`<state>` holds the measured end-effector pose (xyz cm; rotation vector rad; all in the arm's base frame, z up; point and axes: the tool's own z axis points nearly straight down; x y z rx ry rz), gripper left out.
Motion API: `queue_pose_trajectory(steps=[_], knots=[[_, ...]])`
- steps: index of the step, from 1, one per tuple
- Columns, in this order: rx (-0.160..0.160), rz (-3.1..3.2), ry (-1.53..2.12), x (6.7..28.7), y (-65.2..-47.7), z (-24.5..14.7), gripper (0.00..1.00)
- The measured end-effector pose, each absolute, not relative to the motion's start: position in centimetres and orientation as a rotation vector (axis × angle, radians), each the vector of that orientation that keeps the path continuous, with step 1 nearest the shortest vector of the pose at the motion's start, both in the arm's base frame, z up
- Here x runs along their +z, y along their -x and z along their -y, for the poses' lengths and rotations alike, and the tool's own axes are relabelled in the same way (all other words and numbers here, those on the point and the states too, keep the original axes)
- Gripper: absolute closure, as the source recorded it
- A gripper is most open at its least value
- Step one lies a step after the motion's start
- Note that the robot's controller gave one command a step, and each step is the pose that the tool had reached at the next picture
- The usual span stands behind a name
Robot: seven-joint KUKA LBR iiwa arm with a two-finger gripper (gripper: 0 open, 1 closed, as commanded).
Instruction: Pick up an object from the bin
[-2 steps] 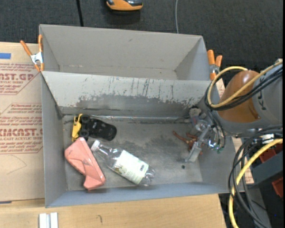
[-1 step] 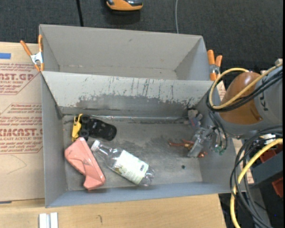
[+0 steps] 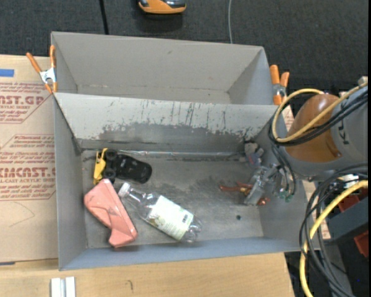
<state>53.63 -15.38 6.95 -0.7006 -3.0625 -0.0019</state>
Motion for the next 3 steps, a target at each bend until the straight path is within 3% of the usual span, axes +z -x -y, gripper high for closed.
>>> queue_pose_trajectory(steps=[1, 3], knots=[[-0.002, 3.059, 0.700, 7.3, -53.5, 15.3, 1.00], [-0.001, 3.063, 0.701, 9.9, -53.6, 15.4, 1.00]])
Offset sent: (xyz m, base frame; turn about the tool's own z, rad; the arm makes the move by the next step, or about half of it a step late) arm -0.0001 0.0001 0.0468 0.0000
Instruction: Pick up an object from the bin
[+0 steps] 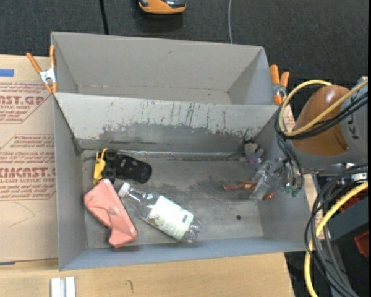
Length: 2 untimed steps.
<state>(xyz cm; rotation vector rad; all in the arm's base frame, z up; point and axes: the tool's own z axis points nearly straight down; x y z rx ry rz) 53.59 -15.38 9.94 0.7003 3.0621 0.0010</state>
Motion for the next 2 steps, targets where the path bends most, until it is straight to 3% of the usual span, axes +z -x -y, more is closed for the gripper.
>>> queue_pose_trajectory(steps=[2], knots=[[0.001, -3.060, -0.699, 11.06, -53.63, 15.35, 1.00]])
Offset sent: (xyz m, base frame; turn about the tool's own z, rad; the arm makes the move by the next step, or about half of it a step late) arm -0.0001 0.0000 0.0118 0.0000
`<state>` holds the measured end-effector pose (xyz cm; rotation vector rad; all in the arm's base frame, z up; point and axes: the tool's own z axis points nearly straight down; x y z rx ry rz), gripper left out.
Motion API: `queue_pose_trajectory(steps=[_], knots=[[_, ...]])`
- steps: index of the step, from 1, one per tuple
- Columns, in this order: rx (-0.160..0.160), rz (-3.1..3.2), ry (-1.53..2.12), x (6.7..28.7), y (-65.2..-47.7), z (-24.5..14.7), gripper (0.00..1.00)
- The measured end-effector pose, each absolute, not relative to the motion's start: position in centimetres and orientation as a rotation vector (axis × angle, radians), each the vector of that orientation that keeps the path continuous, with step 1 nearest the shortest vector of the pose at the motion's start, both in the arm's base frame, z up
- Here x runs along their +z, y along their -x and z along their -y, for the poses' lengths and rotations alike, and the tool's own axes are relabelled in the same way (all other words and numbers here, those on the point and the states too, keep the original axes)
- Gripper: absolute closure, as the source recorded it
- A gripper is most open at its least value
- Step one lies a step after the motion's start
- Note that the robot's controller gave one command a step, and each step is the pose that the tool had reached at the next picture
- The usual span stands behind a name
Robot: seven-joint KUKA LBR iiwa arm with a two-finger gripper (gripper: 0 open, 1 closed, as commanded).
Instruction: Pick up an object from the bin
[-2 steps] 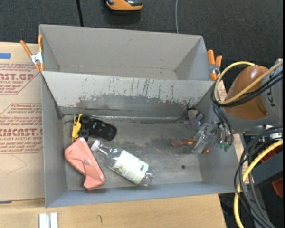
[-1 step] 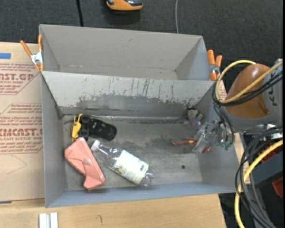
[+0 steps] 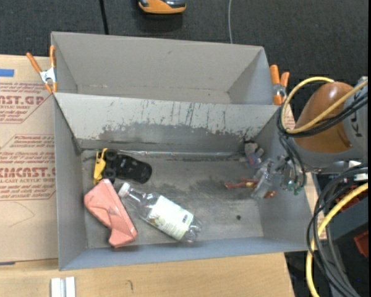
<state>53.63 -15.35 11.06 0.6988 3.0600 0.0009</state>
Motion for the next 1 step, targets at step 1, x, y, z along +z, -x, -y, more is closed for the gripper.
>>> queue_pose_trajectory(steps=[1], knots=[[0.001, -3.062, -0.700, 11.40, -53.61, 15.32, 1.00]])
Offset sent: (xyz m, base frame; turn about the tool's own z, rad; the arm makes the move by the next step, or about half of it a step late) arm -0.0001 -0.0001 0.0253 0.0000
